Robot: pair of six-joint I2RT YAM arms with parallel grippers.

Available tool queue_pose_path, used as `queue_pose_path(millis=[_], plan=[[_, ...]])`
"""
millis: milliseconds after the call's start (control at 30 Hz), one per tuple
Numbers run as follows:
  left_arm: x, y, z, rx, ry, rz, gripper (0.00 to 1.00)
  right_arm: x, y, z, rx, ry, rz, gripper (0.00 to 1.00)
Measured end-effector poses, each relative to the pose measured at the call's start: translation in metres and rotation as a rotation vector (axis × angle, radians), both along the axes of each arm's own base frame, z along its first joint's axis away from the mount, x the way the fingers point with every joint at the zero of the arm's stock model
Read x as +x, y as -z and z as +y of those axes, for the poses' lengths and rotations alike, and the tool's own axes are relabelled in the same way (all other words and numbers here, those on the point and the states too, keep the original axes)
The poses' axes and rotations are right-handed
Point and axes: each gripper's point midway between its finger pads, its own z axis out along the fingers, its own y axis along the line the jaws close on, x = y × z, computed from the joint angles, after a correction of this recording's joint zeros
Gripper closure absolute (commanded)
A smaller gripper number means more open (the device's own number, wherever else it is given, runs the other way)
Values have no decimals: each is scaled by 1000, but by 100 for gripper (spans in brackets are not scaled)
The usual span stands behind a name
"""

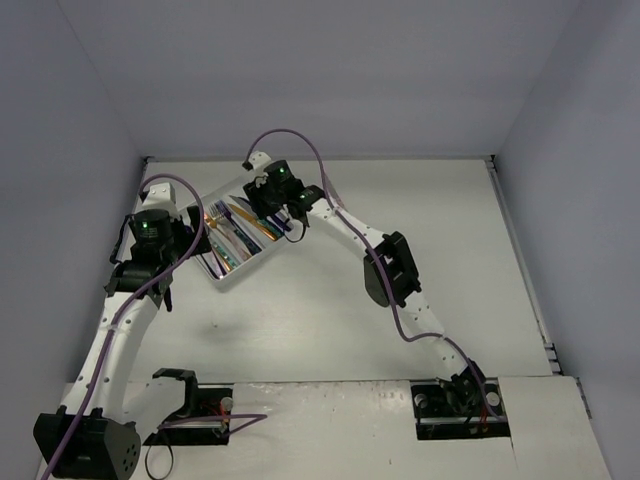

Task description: Sort the eating utensils into containers

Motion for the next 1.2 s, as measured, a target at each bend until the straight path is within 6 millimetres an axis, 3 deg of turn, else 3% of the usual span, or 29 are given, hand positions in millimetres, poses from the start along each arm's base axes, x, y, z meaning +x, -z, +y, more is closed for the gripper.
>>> queue_pose_path(millis=[167,267,400,633,733,867,1200], plan=[[0,0,0,0,1,0,14,-3,19,-14,-37,24,25,52],[0,0,0,0,1,0,14,-8,31,-38,-87,61,54,52],[0,0,0,0,1,0,14,-5,28,-94,-131,139,86,52],[0,0,-1,-2,4,0,14,24,3,-214,-156,308,73,51],[0,0,-2,-2,8,0,14,29,9,-245,-173,349,87,51],[0,1,-2,-3,9,2,14,27,24,-260,-189,350,124,51],[0,1,-3,-4,11,3,14,28,53,-253,-188,313,172,53]])
